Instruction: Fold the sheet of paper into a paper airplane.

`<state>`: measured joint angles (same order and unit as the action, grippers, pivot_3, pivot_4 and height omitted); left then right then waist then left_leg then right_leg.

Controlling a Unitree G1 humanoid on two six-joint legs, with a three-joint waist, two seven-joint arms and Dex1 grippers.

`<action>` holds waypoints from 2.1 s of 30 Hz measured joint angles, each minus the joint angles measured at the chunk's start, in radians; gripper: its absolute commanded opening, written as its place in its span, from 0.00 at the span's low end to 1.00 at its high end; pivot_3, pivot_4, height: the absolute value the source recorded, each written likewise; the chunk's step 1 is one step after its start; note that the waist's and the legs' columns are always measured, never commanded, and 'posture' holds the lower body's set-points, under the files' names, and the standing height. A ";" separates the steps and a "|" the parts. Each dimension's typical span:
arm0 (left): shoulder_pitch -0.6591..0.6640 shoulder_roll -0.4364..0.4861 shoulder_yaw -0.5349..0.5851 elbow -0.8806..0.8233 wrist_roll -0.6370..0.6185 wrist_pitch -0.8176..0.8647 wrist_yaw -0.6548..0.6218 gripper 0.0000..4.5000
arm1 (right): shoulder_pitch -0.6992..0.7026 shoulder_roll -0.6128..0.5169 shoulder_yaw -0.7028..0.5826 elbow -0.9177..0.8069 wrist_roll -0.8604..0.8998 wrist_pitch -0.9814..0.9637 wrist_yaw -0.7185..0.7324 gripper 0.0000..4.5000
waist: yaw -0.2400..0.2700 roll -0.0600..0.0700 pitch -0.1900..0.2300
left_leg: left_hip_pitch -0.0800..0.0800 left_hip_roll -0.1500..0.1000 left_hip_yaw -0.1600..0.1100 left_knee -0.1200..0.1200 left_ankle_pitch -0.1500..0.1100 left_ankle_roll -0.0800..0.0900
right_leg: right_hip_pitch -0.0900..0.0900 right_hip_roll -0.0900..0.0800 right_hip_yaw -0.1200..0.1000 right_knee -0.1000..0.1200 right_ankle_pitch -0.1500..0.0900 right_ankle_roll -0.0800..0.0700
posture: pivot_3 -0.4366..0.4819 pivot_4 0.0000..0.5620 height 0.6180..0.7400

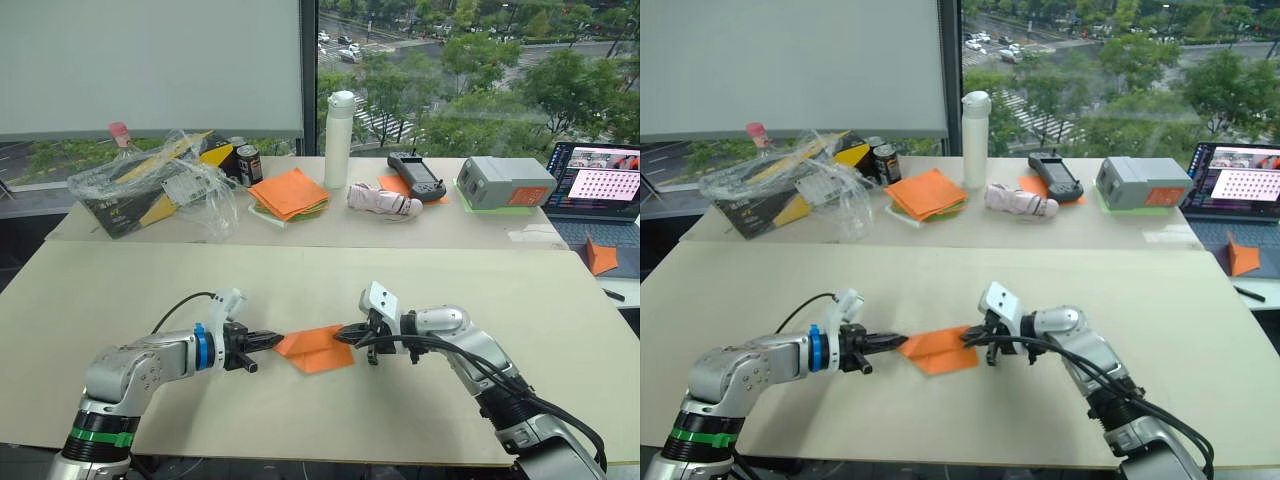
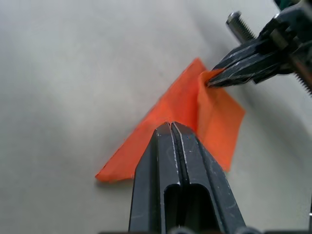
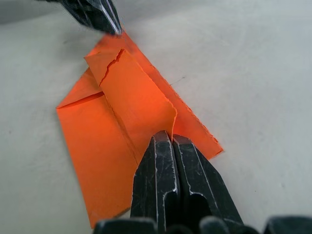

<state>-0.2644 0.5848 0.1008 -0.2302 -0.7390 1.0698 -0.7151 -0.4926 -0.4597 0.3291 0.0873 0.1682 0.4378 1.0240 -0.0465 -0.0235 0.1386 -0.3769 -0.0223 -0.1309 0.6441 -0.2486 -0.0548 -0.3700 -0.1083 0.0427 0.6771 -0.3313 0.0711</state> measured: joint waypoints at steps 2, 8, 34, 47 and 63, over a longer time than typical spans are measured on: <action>0.004 0.000 0.022 -0.042 -0.033 0.011 0.002 0.00 | 0.000 0.000 0.001 -0.001 0.000 0.000 0.001 0.01 | 0.000 0.000 0.000 | 0.000 0.000 0.000 0.000 0.000 0.000 | 0.000 0.000 0.000 0.000 0.000 0.000 | 0.48 0.27 1.00; 0.024 0.013 -0.002 -0.124 -0.070 0.023 -0.006 0.00 | 0.000 0.000 0.003 -0.001 0.000 0.000 0.000 0.01 | 0.000 0.000 0.000 | 0.000 0.000 0.000 0.000 0.000 0.000 | 0.000 0.000 0.000 -0.001 0.000 0.000 | 0.48 0.27 1.00; -0.034 -0.018 -0.214 0.014 0.115 -0.108 -0.041 0.00 | 0.023 0.004 -0.006 -0.040 0.001 0.025 -0.028 0.01 | -0.001 0.000 0.000 | 0.000 0.000 0.000 -0.001 -0.001 0.001 | 0.000 0.000 0.000 -0.002 0.000 0.000 | 0.48 0.27 1.00; -0.049 -0.045 -0.229 0.100 0.180 -0.191 -0.053 0.00 | 0.031 0.005 -0.005 -0.058 0.002 0.049 -0.031 0.01 | 0.000 0.000 0.000 | 0.000 0.000 0.000 -0.001 -0.001 0.001 | 0.001 0.000 0.000 -0.003 0.000 0.000 | 0.48 0.27 1.00; -0.038 -0.052 -0.231 0.090 0.196 -0.199 -0.053 0.00 | 0.036 0.051 -0.025 -0.051 0.031 0.052 -0.048 0.27 | 0.001 0.000 0.000 | 0.000 0.000 0.000 -0.001 -0.001 0.002 | 0.001 0.000 0.000 -0.003 0.000 0.000 | 0.48 0.27 1.00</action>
<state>-0.3029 0.5330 -0.1300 -0.1406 -0.5434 0.8706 -0.7681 -0.4569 -0.4085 0.3045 0.0361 0.1995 0.4901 0.9758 -0.0452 -0.0235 0.1387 -0.3769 -0.0224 -0.1307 0.6433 -0.2495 -0.0533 -0.3690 -0.1081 0.0427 0.6745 -0.3313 0.0710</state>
